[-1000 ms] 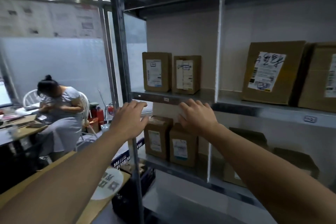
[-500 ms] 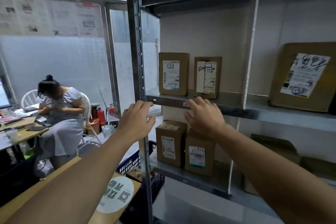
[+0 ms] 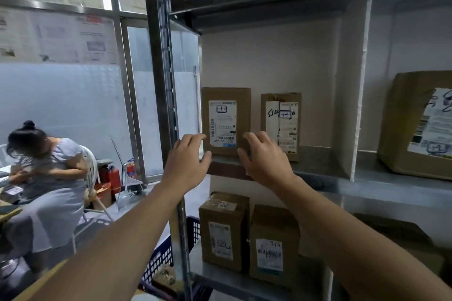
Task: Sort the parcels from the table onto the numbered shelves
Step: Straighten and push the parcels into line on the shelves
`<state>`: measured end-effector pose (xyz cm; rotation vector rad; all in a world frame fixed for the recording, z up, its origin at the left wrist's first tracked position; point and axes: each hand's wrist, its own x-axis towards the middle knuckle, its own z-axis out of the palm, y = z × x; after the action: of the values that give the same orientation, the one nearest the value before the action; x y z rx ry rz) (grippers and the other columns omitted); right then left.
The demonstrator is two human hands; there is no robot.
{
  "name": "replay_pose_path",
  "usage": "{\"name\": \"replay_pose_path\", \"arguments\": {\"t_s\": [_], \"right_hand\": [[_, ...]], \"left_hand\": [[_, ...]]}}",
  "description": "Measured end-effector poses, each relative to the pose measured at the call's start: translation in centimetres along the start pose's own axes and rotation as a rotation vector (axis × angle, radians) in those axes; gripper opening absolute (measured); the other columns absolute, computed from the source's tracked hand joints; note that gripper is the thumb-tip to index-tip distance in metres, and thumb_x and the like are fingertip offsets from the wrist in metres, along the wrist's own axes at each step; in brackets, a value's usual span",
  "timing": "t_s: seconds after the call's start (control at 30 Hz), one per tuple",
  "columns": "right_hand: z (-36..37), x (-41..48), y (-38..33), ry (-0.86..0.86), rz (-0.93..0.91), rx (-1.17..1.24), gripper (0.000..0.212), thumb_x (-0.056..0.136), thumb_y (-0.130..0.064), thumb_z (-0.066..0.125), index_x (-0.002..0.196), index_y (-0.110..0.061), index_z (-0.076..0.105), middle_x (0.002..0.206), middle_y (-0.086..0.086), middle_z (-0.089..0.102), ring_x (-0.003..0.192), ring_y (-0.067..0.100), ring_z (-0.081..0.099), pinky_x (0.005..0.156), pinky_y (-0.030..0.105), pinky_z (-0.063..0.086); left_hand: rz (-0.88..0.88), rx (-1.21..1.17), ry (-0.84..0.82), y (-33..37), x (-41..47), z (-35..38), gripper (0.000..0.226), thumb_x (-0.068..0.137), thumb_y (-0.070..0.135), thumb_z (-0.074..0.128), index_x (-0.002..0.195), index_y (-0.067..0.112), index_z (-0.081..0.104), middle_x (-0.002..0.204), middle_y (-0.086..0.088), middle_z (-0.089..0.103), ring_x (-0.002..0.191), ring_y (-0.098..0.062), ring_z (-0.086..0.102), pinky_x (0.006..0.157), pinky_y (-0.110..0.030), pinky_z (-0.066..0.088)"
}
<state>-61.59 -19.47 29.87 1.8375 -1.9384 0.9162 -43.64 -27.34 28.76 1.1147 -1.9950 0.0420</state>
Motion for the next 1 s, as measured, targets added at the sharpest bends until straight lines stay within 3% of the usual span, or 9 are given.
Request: {"name": "replay_pose_path", "arguments": {"t_s": [0.27,0.5,1.0], "right_hand": [[2.6,3.2,-0.5,0.093,0.124,0.075,0.045,0.103,-0.044,0.047,0.143,-0.026,0.039,0.138,0.006,0.045,0.114,0.022,0.055,0.077,0.027,0.042],[3.9,4.8,-0.7,0.115,0.223,0.183,0.053,0.100,-0.038,0.055,0.148,-0.031,0.034,0.145,0.009,0.041,0.124,0.027,0.051,0.093,0.040,0.052],[4.5,5.2,-0.8,0.124,0.218,0.171,0.055,0.096,-0.032,0.064,0.145,-0.028,0.040,0.144,0.008,0.043,0.127,0.026,0.049,0.101,0.041,0.049]], "left_hand": [[0.102,-0.084,0.012,-2.6,4.5,2.3,0.048,0.096,0.033,0.055,0.140,0.022,0.041,0.144,0.001,0.040,0.131,-0.022,0.042,0.102,-0.040,0.045],[0.105,-0.227,-0.017,-3.6,6.9,4.6,0.052,0.096,0.030,0.057,0.142,0.026,0.034,0.146,-0.002,0.035,0.132,-0.025,0.042,0.097,-0.039,0.050],[0.157,-0.383,0.007,-4.8,6.6,6.4,0.052,0.095,0.021,0.060,0.141,0.021,0.036,0.145,-0.005,0.035,0.132,-0.027,0.044,0.096,-0.037,0.050]]}}
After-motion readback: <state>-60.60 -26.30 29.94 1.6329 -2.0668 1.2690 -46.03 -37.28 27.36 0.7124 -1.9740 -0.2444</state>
